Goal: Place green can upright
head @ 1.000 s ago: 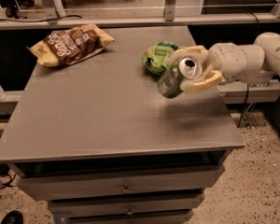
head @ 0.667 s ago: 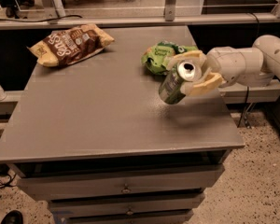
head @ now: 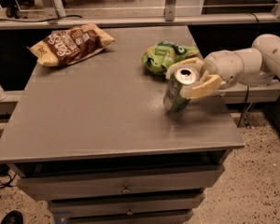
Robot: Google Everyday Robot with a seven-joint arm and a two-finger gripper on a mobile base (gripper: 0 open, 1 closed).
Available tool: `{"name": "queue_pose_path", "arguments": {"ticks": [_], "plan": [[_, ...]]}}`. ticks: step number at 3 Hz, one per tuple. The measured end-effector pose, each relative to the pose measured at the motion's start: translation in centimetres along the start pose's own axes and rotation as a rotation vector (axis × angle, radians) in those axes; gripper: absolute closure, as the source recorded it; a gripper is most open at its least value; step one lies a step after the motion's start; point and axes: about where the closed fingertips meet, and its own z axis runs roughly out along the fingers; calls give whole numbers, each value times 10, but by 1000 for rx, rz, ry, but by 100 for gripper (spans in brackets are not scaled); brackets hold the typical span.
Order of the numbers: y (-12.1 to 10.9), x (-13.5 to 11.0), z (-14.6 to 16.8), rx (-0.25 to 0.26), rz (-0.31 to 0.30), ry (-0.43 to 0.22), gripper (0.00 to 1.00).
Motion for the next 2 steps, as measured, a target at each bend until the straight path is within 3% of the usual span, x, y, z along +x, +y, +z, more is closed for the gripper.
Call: {"name": "queue_pose_path", "arguments": {"ticks": [1, 2], "plan": [[0, 12, -6, 8, 77, 7, 100], [1, 18, -8, 7, 127, -8, 83]]}}
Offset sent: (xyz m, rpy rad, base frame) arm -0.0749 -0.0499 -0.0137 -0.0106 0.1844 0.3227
